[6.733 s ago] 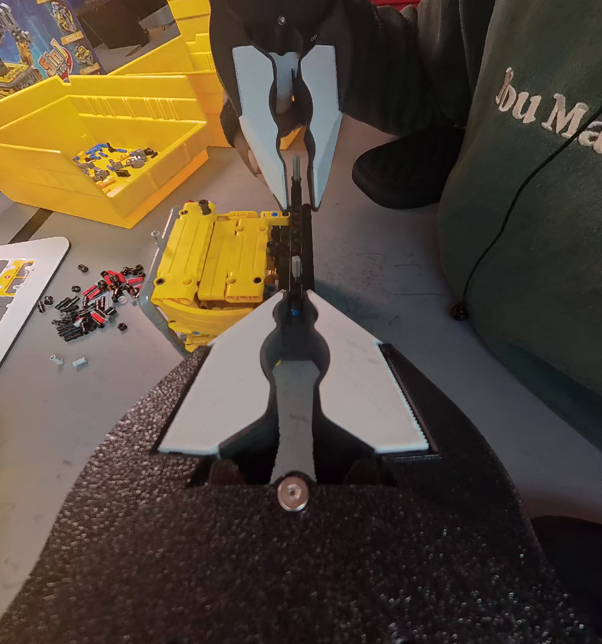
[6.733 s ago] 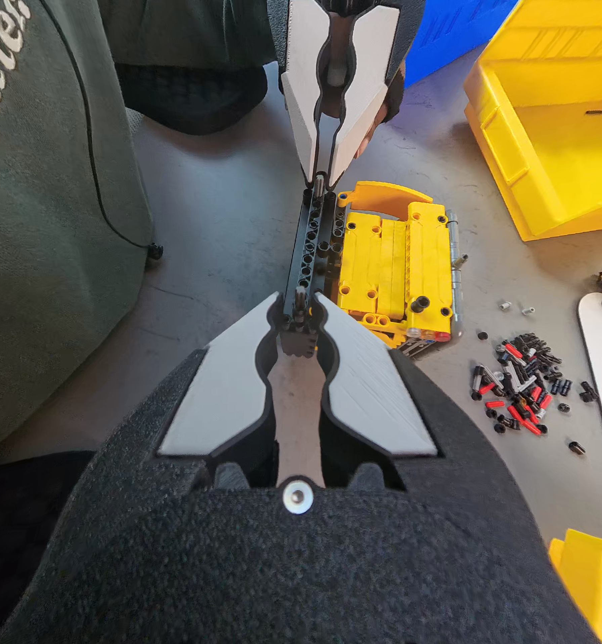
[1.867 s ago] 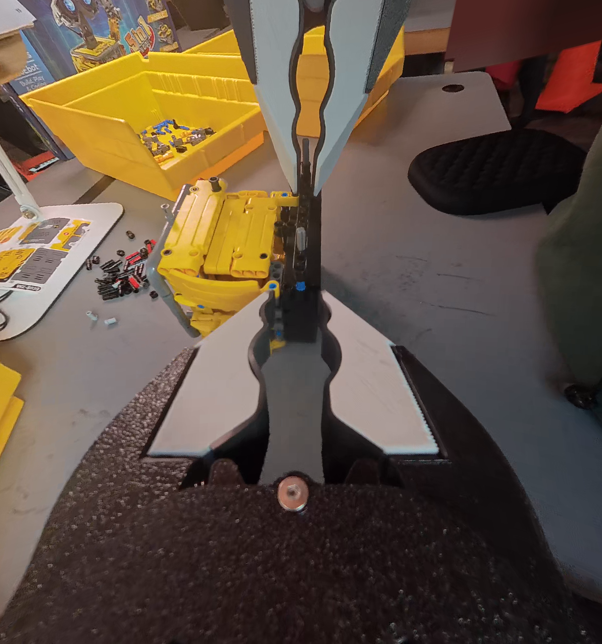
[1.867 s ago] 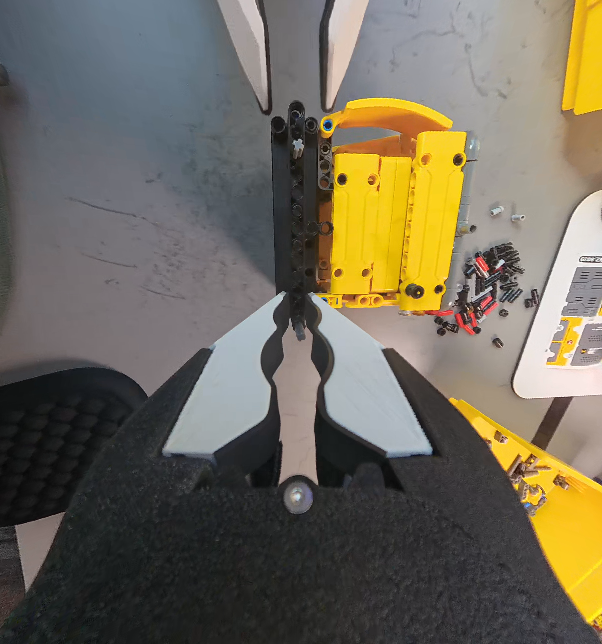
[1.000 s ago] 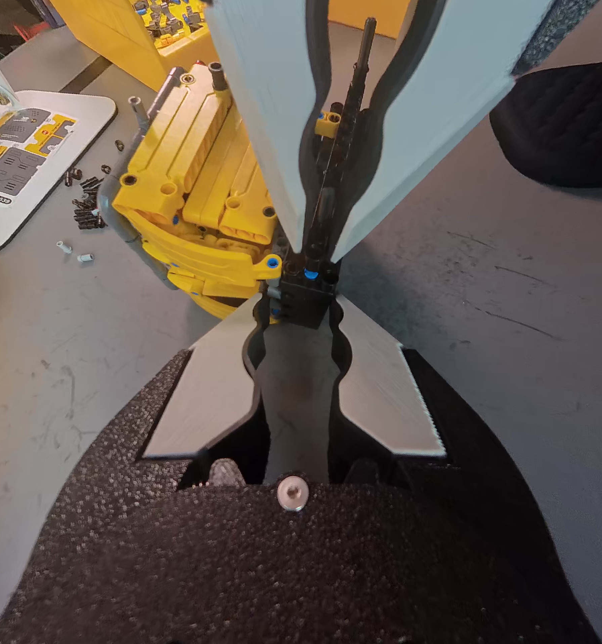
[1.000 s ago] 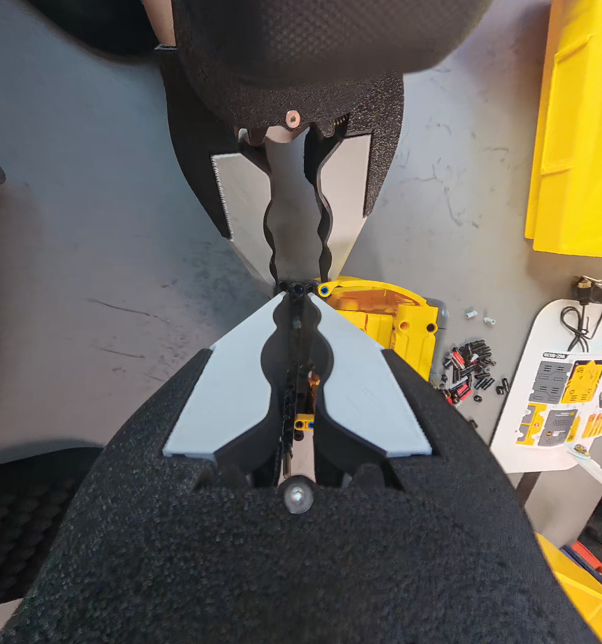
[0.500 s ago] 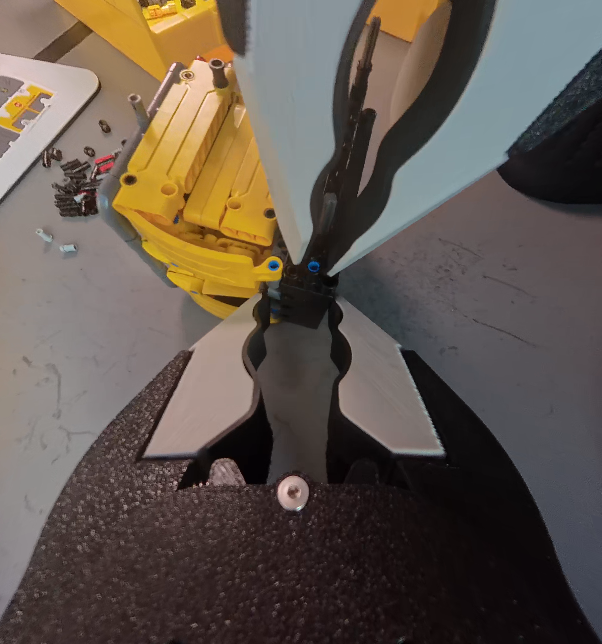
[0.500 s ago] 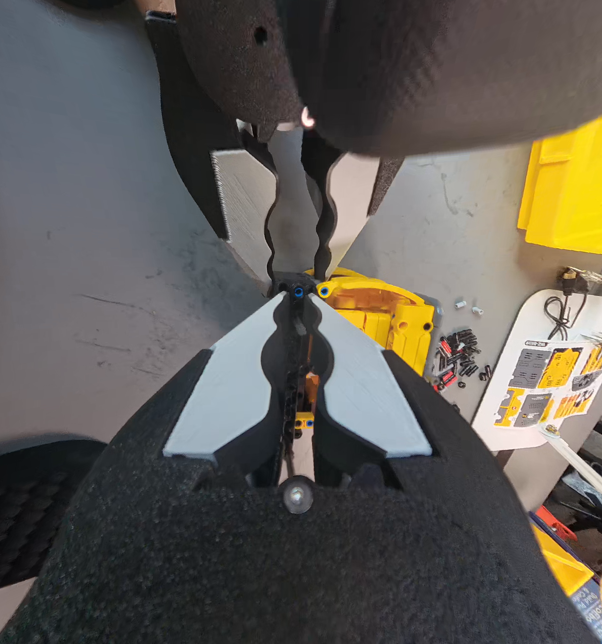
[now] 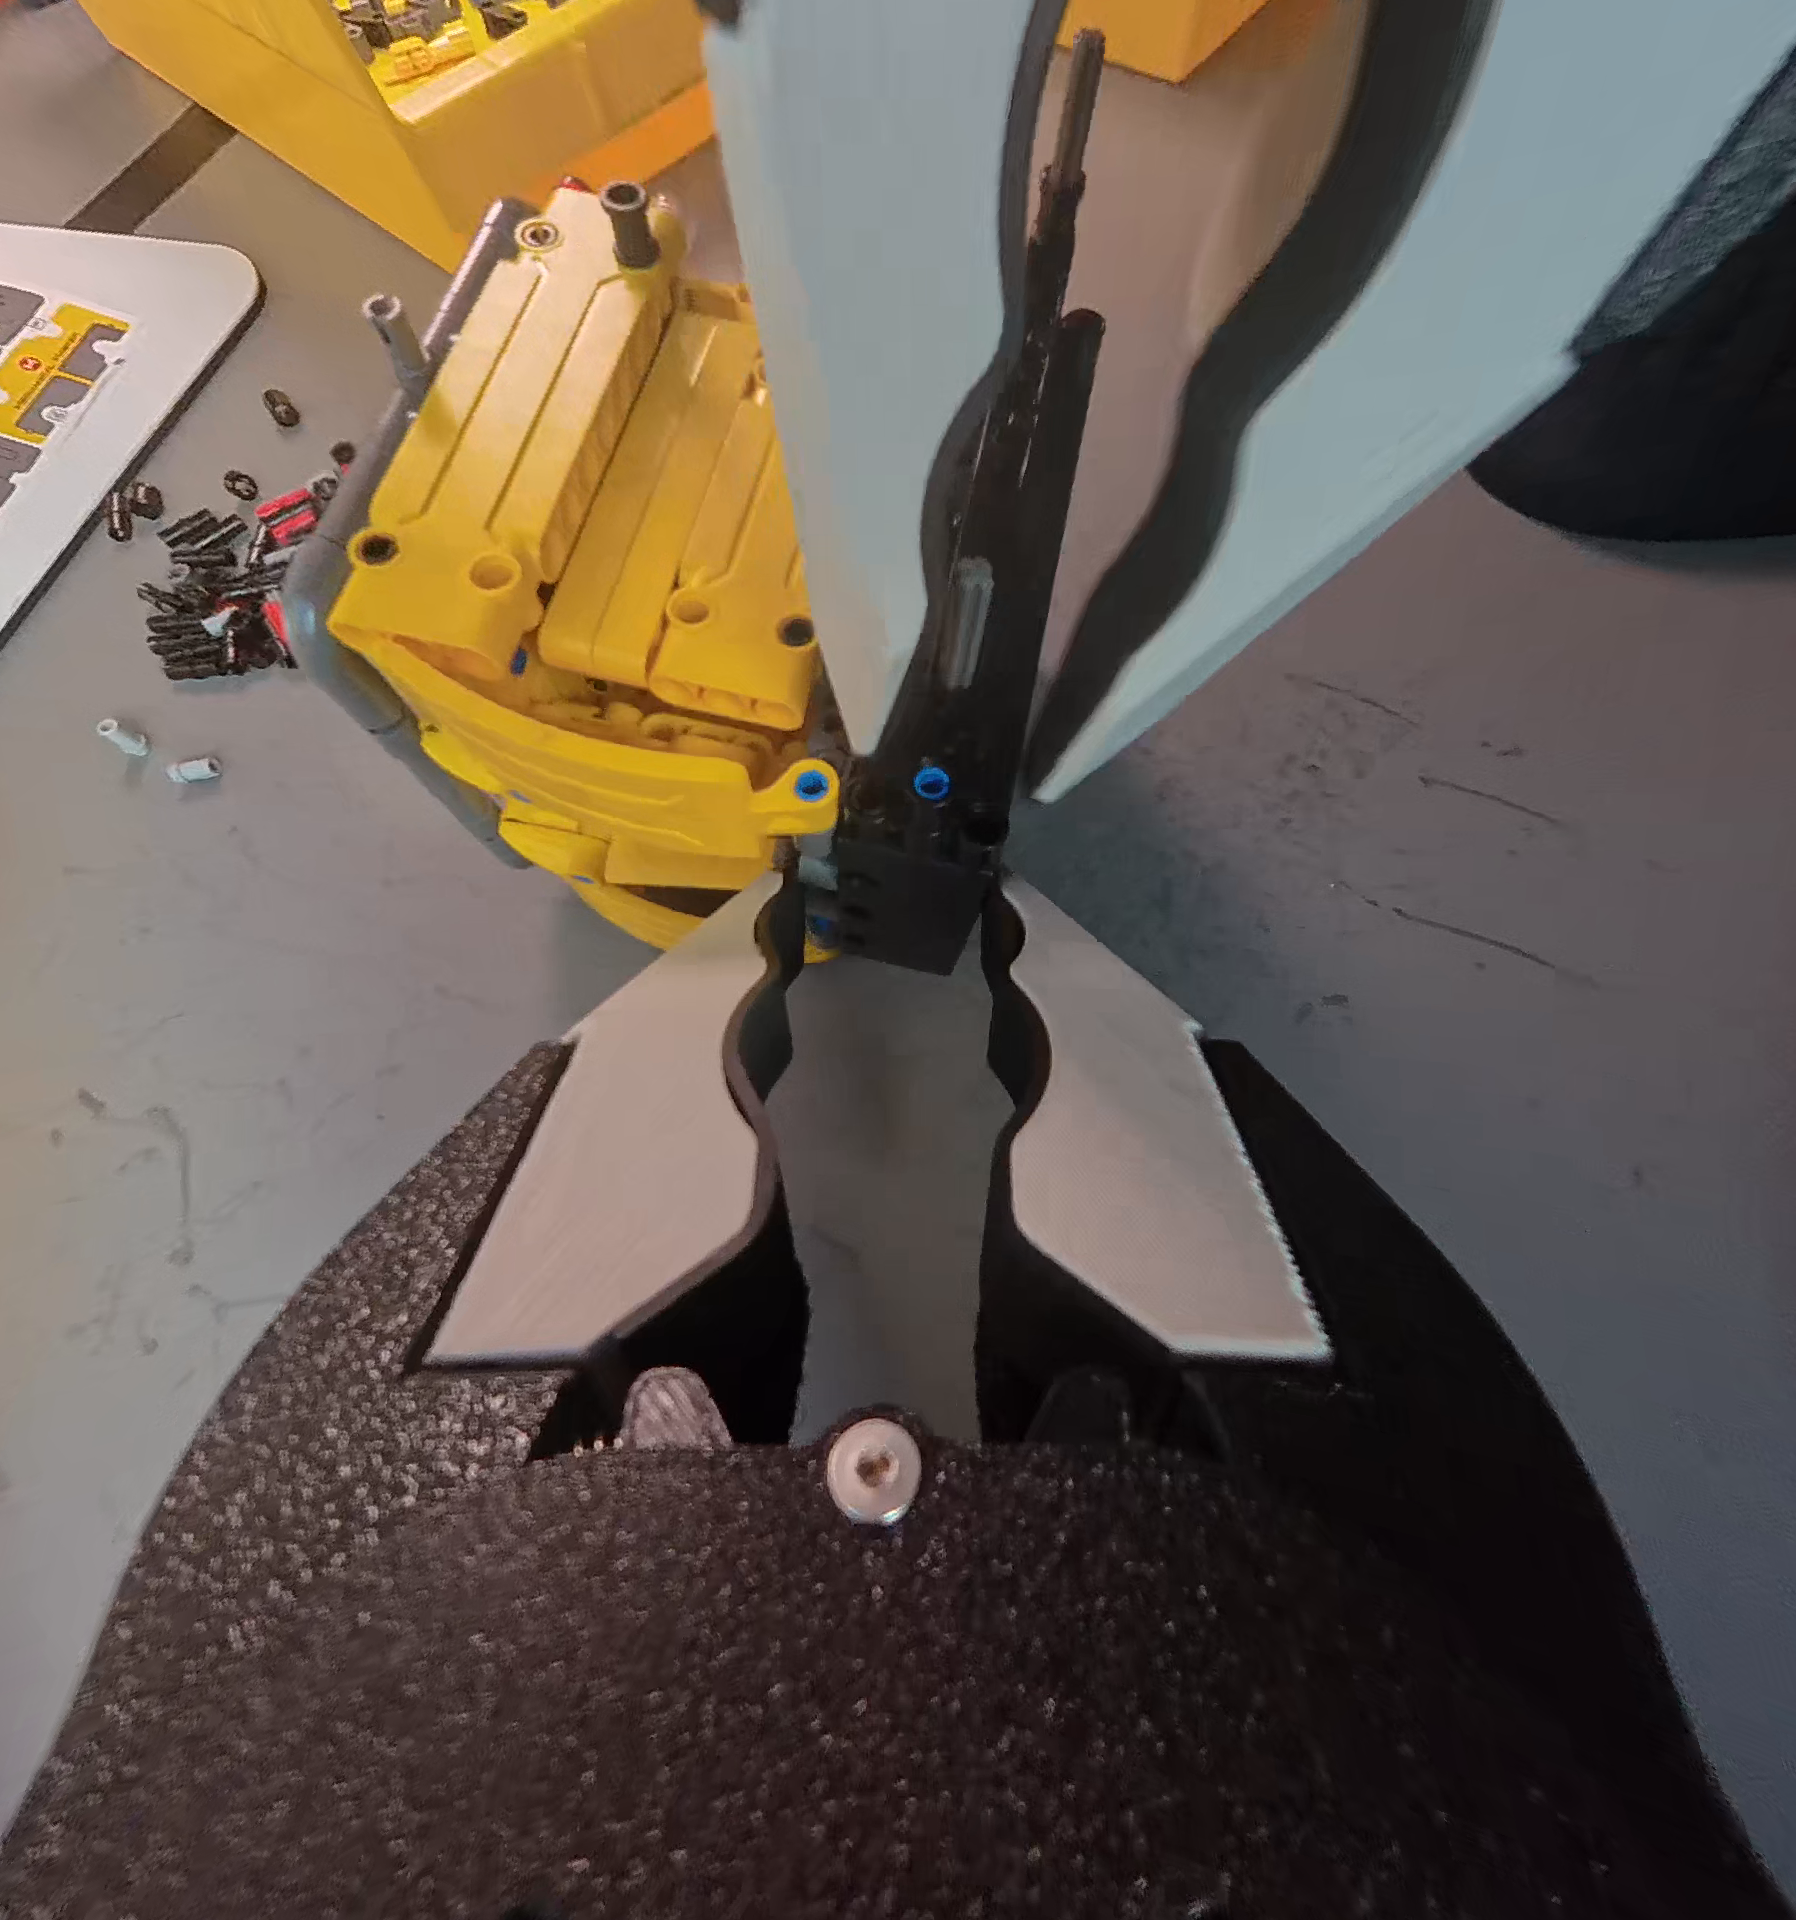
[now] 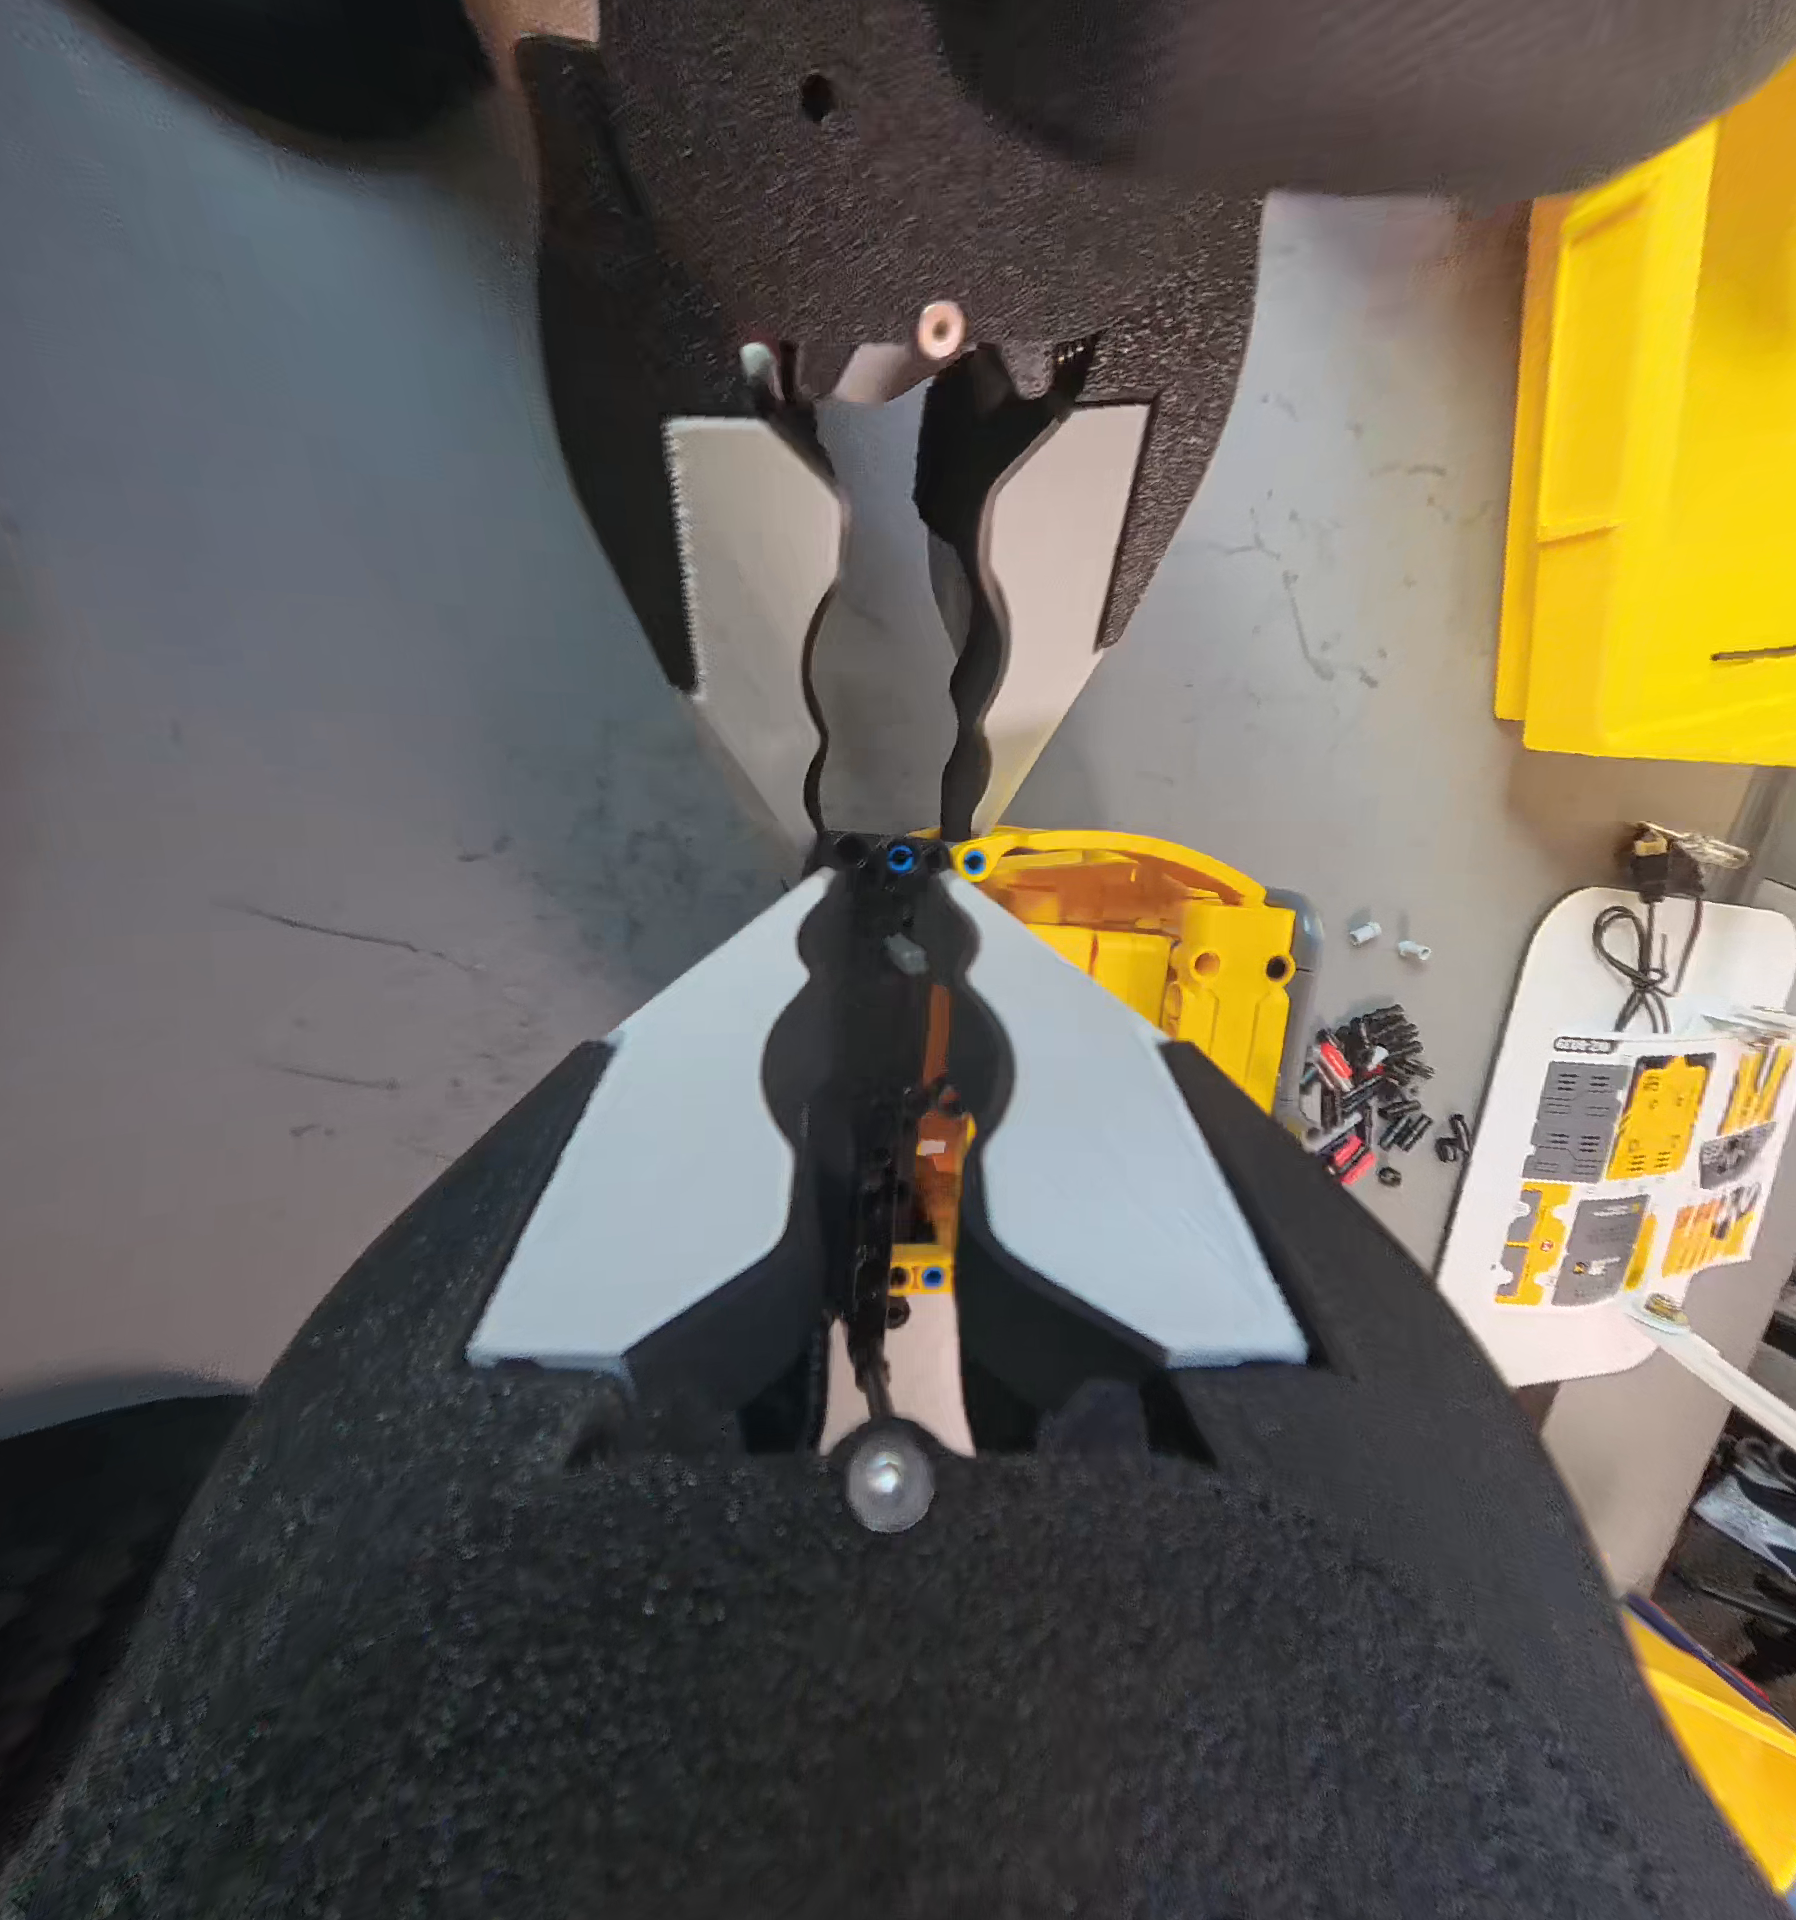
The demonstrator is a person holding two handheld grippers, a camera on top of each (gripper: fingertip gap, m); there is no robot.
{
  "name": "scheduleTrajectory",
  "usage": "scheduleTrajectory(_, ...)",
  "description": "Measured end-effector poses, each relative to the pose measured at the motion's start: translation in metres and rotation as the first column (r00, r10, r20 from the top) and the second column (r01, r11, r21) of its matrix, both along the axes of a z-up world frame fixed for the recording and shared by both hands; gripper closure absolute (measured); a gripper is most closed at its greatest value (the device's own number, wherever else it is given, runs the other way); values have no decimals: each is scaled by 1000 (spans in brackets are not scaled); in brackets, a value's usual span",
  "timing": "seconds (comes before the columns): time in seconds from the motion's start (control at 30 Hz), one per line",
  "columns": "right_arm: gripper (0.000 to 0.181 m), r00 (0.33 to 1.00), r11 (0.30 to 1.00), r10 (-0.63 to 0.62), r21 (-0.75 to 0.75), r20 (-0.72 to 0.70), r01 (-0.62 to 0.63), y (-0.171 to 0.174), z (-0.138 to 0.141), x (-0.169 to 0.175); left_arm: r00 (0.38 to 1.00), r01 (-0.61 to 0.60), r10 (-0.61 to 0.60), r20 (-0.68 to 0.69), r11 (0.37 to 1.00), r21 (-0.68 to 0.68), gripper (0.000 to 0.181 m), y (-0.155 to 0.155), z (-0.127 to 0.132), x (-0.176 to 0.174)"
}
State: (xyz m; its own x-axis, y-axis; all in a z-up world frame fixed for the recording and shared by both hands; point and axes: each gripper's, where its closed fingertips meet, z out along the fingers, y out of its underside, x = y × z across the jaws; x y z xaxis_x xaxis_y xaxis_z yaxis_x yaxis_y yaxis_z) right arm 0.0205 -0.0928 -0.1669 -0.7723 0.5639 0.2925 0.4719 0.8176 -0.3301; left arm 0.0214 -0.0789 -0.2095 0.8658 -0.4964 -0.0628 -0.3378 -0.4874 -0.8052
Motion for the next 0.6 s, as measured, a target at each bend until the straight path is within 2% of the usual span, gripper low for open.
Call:
scheduleTrajectory(0.03,157,1000,1000,0,-9,11,1,0,0,6,1000,4,-4,9,1000,1,148,-1,0,1)
scheduleTrajectory(0.27,174,998,995,-70,-75,4,71,10,2,11,1000,12,-12,19,1000,7,148,-2,0,2)
scheduleTrajectory(0.6,176,990,996,-64,-46,124,70,11,-2,9,997,0,2,83,1000,-21,149,-1,1,2)
